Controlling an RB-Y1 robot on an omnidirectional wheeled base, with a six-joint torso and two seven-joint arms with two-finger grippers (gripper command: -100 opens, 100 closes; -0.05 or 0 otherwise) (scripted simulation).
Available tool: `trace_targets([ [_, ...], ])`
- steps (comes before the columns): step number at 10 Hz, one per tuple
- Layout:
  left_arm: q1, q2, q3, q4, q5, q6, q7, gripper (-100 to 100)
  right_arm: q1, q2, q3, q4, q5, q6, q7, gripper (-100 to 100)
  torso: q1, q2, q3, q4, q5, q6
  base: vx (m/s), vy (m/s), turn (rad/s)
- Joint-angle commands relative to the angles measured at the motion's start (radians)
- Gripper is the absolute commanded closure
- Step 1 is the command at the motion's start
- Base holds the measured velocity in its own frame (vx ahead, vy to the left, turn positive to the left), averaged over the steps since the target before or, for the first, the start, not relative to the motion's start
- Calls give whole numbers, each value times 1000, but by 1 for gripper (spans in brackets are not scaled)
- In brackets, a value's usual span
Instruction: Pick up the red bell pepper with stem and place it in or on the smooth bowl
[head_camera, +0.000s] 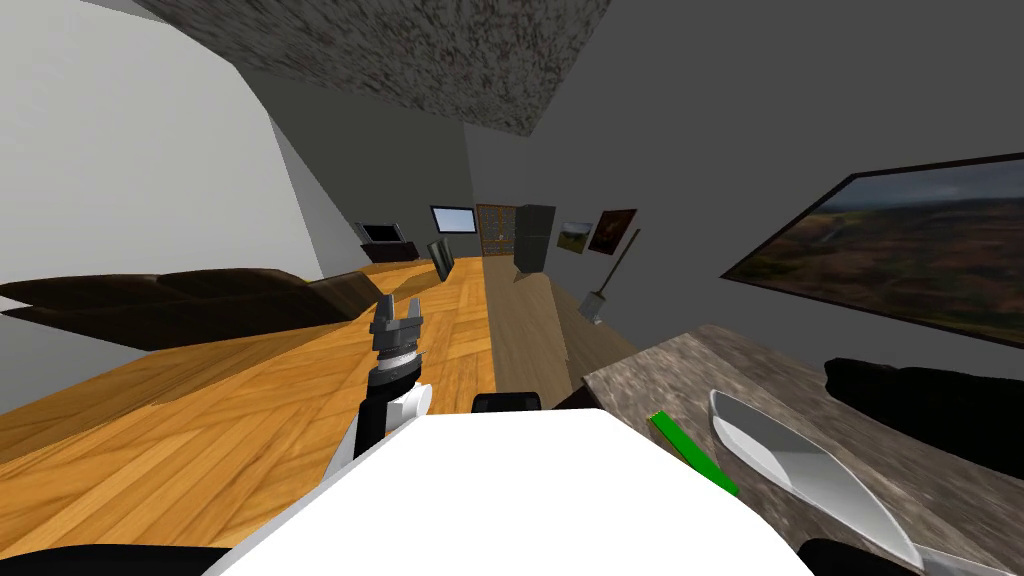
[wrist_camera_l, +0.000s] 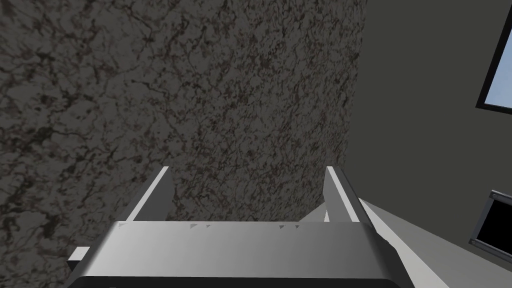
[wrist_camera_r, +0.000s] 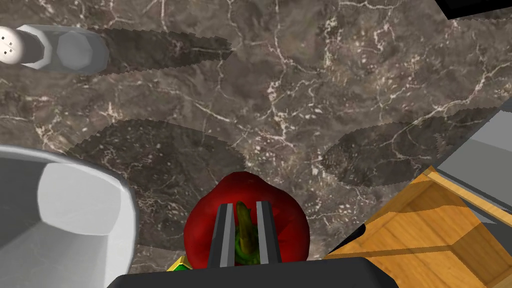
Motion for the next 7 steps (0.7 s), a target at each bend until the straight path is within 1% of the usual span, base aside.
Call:
trace_targets([
  [1,0,0,0,0,0,0,0,0,17,-5,-19,29,-9,-18,12,100,0,0,0,0,0,0,16,-12,91],
  [4,0,0,0,0,0,0,0,0,25,-28,-50,102,-17,-56,28,100,0,-1,0,0,1,0,21,-20,97],
  [7,0,0,0,0,0,0,0,0,19,-60,-83,175,-13,-98,29,100,-1,-1,-1,0,1,0,24,-36,82],
])
